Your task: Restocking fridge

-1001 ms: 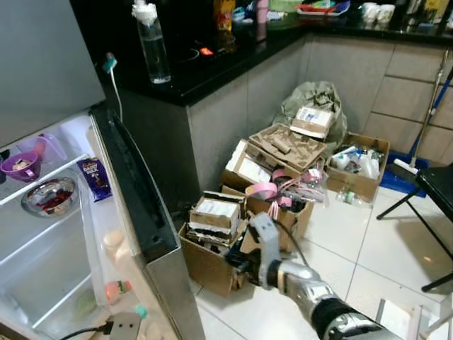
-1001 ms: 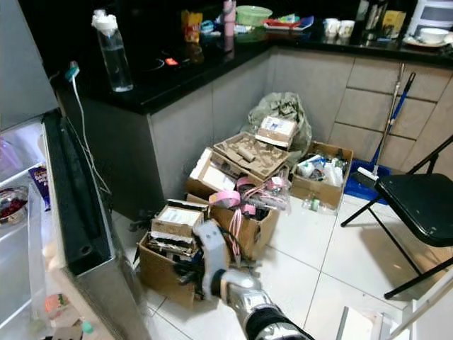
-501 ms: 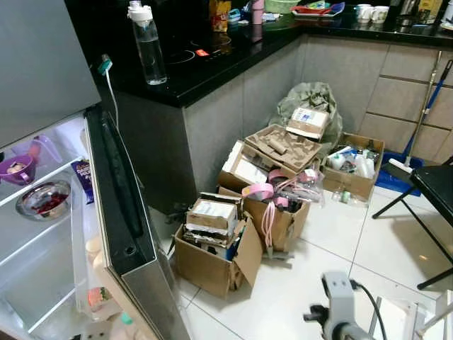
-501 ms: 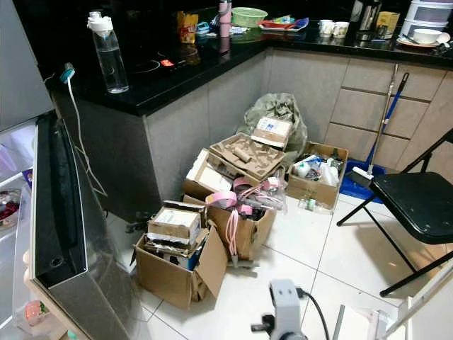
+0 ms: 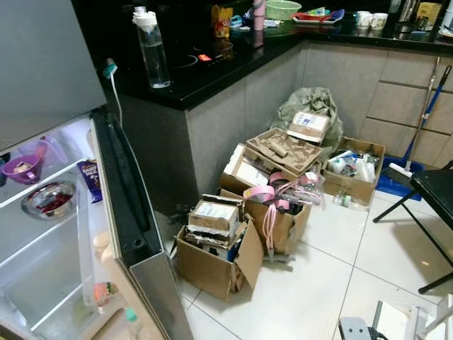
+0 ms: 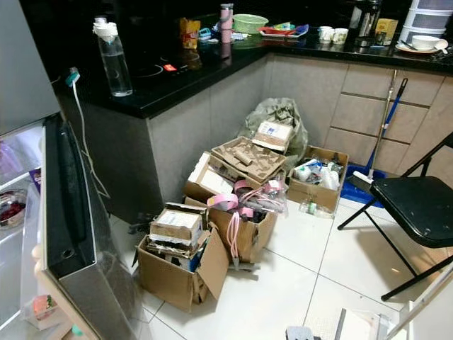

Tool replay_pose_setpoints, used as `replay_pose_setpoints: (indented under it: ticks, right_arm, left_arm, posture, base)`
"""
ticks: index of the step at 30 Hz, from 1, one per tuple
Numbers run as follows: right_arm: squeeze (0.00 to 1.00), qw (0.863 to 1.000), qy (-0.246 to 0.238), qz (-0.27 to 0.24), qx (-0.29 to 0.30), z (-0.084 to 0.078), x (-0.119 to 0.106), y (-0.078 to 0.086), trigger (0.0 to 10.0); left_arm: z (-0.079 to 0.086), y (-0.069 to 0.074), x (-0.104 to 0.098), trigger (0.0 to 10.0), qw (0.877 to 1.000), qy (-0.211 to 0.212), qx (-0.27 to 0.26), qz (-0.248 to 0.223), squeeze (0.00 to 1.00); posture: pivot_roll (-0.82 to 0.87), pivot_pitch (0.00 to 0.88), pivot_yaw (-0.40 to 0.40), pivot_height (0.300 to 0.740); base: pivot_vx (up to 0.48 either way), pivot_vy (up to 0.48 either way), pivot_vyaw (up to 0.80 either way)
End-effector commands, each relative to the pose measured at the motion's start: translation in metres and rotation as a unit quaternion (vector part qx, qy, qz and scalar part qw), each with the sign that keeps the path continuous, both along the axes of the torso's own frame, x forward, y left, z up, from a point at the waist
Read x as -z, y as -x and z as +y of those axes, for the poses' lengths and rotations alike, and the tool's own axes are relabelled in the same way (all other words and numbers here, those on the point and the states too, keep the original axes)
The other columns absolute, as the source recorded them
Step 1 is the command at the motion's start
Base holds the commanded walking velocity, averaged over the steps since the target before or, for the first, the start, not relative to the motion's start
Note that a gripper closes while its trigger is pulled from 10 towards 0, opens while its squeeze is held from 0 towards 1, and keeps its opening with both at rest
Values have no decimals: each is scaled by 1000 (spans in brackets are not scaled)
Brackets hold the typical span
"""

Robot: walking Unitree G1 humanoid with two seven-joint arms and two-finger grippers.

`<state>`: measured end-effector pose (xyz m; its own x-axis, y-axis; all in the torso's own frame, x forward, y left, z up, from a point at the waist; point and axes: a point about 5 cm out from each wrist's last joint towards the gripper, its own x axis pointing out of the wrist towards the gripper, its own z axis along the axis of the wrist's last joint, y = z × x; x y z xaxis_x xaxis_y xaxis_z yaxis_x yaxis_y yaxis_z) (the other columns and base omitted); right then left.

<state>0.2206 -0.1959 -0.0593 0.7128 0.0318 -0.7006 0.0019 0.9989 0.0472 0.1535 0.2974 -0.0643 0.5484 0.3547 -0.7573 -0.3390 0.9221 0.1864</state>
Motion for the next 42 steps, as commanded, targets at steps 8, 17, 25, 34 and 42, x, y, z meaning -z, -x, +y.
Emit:
replay_pose_setpoints:
  ticks: [8, 17, 25, 34, 42]
  right_arm:
    - [0, 1000, 3, 4, -14, 6, 3, 3, 10000]
    - [0, 1000, 6, -2, -12, 6, -1, -3, 10000]
    - [0, 1000, 7, -13, -6, 3, -5, -9, 10000]
    - [0, 1000, 6, -20, -1, 3, -6, -9, 10000]
    - [0, 1000, 7, -20, 4, 1, -6, -8, 10000]
  left_arm:
    - [-18, -3, 6, 10000, 999, 42, 30, 0, 0]
    - [-17, -5, 5, 10000, 999, 42, 30, -3, 0]
    - [-18, -7, 4, 10000, 998, 46, 35, -8, 0]
    - [-26, -16, 3, 10000, 997, 52, 52, -14, 0]
    - [-28, -19, 3, 10000, 996, 57, 63, -15, 0]
  posture:
    - [-13, 118, 38, 740]
    - [-14, 105, 40, 740]
    - [-19, 103, 46, 740]
    - [-21, 104, 51, 740]
    - [-20, 108, 55, 740]
  base:
    - [0, 0, 764]
    - [0, 0, 800]
    - [0, 0, 800]
    - [0, 0, 800]
    - [0, 0, 800]
